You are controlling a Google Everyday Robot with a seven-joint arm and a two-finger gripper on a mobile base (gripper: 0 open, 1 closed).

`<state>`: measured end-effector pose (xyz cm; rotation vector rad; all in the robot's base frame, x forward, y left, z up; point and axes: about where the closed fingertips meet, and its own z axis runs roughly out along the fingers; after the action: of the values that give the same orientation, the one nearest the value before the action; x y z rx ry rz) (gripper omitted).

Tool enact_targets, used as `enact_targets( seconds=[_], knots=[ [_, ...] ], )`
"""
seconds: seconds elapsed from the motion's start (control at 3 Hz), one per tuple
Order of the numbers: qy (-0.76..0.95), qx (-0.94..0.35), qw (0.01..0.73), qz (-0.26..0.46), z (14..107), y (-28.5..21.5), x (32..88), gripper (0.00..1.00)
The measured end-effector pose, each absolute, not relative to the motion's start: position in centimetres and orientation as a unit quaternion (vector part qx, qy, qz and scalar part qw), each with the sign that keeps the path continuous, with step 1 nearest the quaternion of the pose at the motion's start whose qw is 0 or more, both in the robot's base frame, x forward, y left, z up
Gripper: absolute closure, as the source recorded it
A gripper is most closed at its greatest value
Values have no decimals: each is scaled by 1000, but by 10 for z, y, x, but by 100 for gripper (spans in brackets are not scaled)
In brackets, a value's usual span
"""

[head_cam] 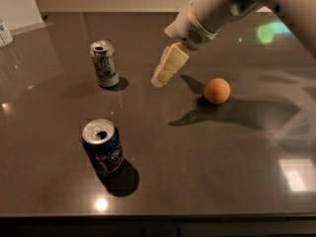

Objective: Move 7up can near pepsi can

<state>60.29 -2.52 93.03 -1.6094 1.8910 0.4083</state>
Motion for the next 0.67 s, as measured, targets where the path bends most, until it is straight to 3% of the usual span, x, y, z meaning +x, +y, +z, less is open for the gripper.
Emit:
enact_targets(
  seconds=[0.67],
  knots=[
    [694,-603,346,190,917,65,635,0]
  ],
)
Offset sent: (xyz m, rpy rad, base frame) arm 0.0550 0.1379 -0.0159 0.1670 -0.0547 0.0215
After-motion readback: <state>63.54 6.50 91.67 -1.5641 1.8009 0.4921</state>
